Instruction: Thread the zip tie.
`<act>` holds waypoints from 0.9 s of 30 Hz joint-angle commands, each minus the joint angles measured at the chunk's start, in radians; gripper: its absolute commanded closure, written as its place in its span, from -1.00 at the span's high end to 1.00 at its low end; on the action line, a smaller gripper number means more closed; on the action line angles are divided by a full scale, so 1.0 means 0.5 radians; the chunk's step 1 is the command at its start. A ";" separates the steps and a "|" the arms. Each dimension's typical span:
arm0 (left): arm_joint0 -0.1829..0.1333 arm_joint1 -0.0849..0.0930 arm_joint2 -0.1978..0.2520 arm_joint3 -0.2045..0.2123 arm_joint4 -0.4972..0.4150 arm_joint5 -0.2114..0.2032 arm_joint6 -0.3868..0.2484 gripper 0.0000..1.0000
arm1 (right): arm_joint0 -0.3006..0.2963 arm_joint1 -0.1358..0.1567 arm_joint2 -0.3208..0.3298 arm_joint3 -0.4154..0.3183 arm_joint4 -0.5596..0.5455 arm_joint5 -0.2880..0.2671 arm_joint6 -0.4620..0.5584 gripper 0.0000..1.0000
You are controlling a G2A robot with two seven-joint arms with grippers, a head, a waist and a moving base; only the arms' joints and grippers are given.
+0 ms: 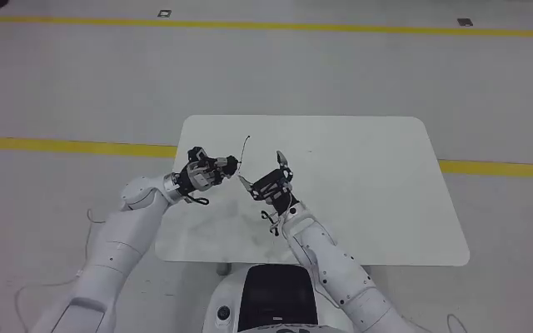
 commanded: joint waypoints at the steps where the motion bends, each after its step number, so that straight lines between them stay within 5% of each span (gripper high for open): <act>1: 0.005 -0.001 -0.005 0.003 -0.058 0.021 -0.015 -1.00 | 0.008 0.001 -0.021 0.009 0.000 -0.011 -0.023 1.00; 5: 0.002 -0.007 0.003 0.030 -0.144 0.077 -0.052 -1.00 | 0.035 -0.002 -0.073 0.044 0.000 -0.024 -0.067 1.00; 9: -0.013 -0.015 0.015 0.074 -0.214 0.112 -0.080 -1.00 | 0.066 -0.004 -0.119 0.083 0.000 0.003 -0.090 0.30; 13: -0.029 -0.020 0.024 0.117 -0.245 0.126 -0.101 -1.00 | 0.078 -0.008 -0.138 0.101 0.000 0.023 -0.124 -0.02; 27: -0.046 -0.025 0.035 0.155 -0.269 0.142 -0.107 -1.00 | 0.118 0.001 -0.220 0.141 0.000 0.051 -0.188 -0.24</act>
